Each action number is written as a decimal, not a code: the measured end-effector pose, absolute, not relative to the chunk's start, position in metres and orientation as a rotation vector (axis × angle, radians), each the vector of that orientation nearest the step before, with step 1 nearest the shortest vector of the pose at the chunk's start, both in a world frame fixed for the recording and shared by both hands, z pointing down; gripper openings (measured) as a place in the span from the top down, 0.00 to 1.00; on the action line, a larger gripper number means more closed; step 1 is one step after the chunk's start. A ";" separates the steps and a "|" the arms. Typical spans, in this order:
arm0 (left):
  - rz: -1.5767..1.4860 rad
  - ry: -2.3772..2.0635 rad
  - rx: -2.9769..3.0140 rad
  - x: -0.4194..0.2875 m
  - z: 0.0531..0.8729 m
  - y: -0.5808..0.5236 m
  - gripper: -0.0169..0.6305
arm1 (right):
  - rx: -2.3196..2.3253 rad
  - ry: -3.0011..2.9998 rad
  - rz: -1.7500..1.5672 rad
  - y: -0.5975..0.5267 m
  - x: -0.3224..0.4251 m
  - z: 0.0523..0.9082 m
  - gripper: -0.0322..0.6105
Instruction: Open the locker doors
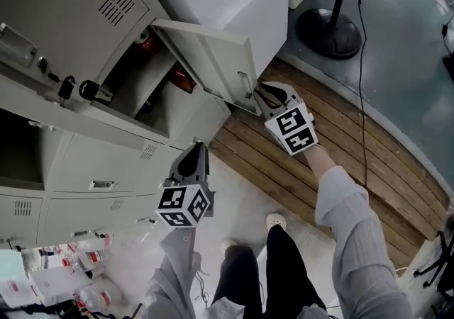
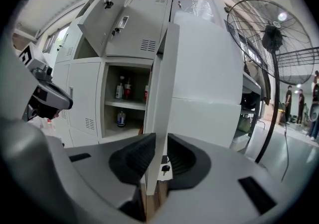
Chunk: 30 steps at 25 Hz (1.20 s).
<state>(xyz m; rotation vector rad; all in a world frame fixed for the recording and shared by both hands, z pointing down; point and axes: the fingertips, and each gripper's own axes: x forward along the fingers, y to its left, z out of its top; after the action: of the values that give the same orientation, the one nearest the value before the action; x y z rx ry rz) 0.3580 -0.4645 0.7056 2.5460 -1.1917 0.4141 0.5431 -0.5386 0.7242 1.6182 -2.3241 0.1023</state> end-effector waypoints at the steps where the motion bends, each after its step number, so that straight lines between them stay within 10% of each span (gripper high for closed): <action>1: 0.416 -1.186 2.550 0.360 0.706 -0.465 0.95 | 1.616 -2.318 0.096 -0.540 0.545 0.724 0.84; 30: 0.227 -1.212 2.396 0.309 0.646 -0.366 0.95 | 1.840 -2.528 0.443 -0.384 0.505 0.636 0.84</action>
<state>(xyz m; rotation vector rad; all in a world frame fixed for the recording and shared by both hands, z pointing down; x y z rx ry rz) 0.3085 -0.3655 0.6458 2.3964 -1.2123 0.2271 0.5046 -0.3838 0.6357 1.8402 -2.5276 0.4427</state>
